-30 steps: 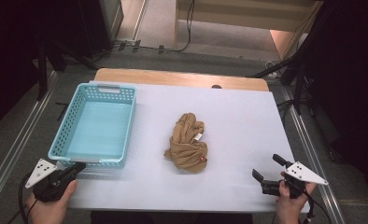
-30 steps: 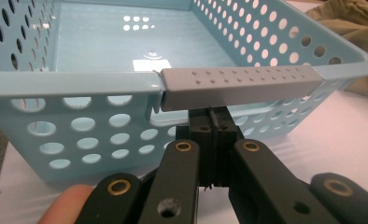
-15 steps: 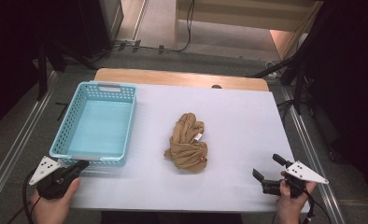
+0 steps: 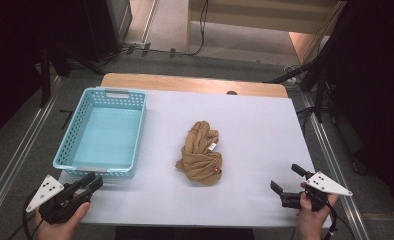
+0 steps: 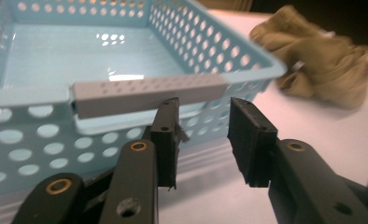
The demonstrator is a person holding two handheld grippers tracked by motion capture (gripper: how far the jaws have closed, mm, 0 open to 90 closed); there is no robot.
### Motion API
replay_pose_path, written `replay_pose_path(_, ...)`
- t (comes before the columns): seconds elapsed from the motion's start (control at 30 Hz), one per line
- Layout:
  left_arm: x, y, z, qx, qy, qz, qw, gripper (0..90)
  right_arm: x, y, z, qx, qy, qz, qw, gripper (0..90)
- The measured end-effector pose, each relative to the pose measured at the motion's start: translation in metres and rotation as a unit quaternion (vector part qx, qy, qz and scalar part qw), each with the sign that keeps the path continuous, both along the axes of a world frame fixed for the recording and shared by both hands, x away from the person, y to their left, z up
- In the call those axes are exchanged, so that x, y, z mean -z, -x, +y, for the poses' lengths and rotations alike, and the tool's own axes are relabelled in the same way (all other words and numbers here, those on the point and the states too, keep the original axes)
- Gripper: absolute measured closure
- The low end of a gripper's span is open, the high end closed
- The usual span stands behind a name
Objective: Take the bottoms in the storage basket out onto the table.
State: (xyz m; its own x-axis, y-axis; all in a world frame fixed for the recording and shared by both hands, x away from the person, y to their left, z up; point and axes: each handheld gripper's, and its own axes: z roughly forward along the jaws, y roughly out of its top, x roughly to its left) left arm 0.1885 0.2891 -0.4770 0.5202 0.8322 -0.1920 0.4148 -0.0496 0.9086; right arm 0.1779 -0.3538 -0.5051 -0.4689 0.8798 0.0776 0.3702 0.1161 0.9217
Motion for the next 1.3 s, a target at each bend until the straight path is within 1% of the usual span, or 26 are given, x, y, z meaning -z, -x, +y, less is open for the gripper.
replay_pose_path(0.07,-0.002,0.004,-0.002,0.002,0.002,-0.004,1.0,57.3,0.0,0.0,0.0,0.0,-0.001,0.0,1.0,0.0)
replay_pose_path(0.13,-0.004,0.006,-0.007,0.007,-0.006,-0.007,0.9999,53.0,-0.001,0.001,0.0,0.001,-0.001,0.001,1.0,0.0)
replay_pose_path(0.17,-0.005,0.006,-0.01,0.01,-0.009,-0.008,0.9999,50.5,-0.001,0.001,0.0,0.001,-0.001,0.001,1.0,0.0)
replay_pose_path(0.37,-0.012,0.003,-0.026,0.03,-0.006,-0.023,0.9993,39.8,-0.002,0.001,0.001,-0.001,0.0,-0.003,1.0,0.0)
replay_pose_path(0.43,-0.013,0.0,-0.031,0.033,-0.007,-0.026,0.9991,35.7,-0.002,0.001,0.001,-0.001,0.0,-0.003,1.0,0.0)
replay_pose_path(0.47,-0.014,-0.001,-0.033,0.036,-0.009,-0.025,0.999,34.4,-0.002,0.001,0.001,0.0,0.0,-0.004,1.0,0.0)
replay_pose_path(0.53,-0.016,-0.005,-0.038,0.036,-0.015,-0.029,0.9988,28.8,-0.002,0.001,0.001,0.0,0.0,-0.003,1.0,0.0)
replay_pose_path(0.6,-0.018,-0.009,-0.042,0.039,-0.013,-0.029,0.9987,25.9,-0.002,0.001,0.001,0.001,0.001,-0.004,1.0,0.0)
replay_pose_path(0.63,-0.019,-0.01,-0.044,0.038,-0.015,-0.027,0.9988,21.9,-0.002,0.001,0.001,0.001,0.001,-0.004,1.0,0.0)
replay_pose_path(0.7,-0.02,-0.016,-0.051,0.05,-0.021,-0.021,0.9983,11.7,-0.002,0.001,0.0,0.002,-0.001,-0.004,1.0,0.0)
replay_pose_path(0.77,-0.02,-0.02,-0.055,0.053,-0.019,-0.025,0.9981,8.9,-0.003,0.002,0.0,0.003,-0.001,-0.004,1.0,0.0)
replay_pose_path(0.83,-0.021,-0.024,-0.059,0.055,-0.015,-0.025,0.998,5.7,-0.003,0.002,0.0,0.001,0.0,-0.006,1.0,0.0)
replay_pose_path(0.9,-0.021,-0.029,-0.062,0.06,-0.01,-0.025,0.9978,0.0,-0.003,0.002,0.0,0.002,0.0,-0.006,1.0,0.0)
replay_pose_path(0.97,-0.022,-0.034,-0.065,0.062,-0.002,-0.029,0.9977,0.0,-0.003,0.002,0.0,0.001,0.001,-0.009,1.0,0.0)
replay_pose_path(1.0,-0.022,-0.036,-0.066,0.058,-0.004,-0.03,0.9979,0.0,-0.004,0.002,-0.001,0.003,-0.001,-0.007,1.0,0.0)
replay_pose_path(1.07,-0.021,-0.04,-0.068,0.068,-0.009,-0.03,0.9972,0.0,-0.003,0.002,-0.002,0.004,-0.002,-0.008,1.0,0.0)
replay_pose_path(1.1,-0.02,-0.042,-0.07,0.063,-0.014,-0.03,0.9975,0.0,-0.003,0.003,-0.003,0.005,-0.003,-0.006,1.0,0.0)
replay_pose_path(1.17,-0.018,-0.045,-0.072,0.067,-0.016,-0.026,0.9973,0.0,-0.003,0.003,-0.005,0.006,-0.003,-0.006,1.0,0.0)
replay_pose_path(1.23,-0.015,-0.046,-0.075,0.067,-0.025,-0.023,0.9972,0.0,-0.002,0.003,-0.006,0.007,-0.003,-0.005,1.0,0.0)
replay_pose_path(1.27,-0.014,-0.045,-0.076,0.066,-0.032,-0.028,0.9969,0.0,-0.002,0.002,-0.006,0.007,-0.002,-0.006,1.0,0.0)
replay_pose_path(1.3,-0.014,-0.045,-0.076,0.067,-0.031,-0.028,0.9968,0.0,-0.001,0.002,-0.006,0.008,-0.002,-0.005,1.0,0.0)
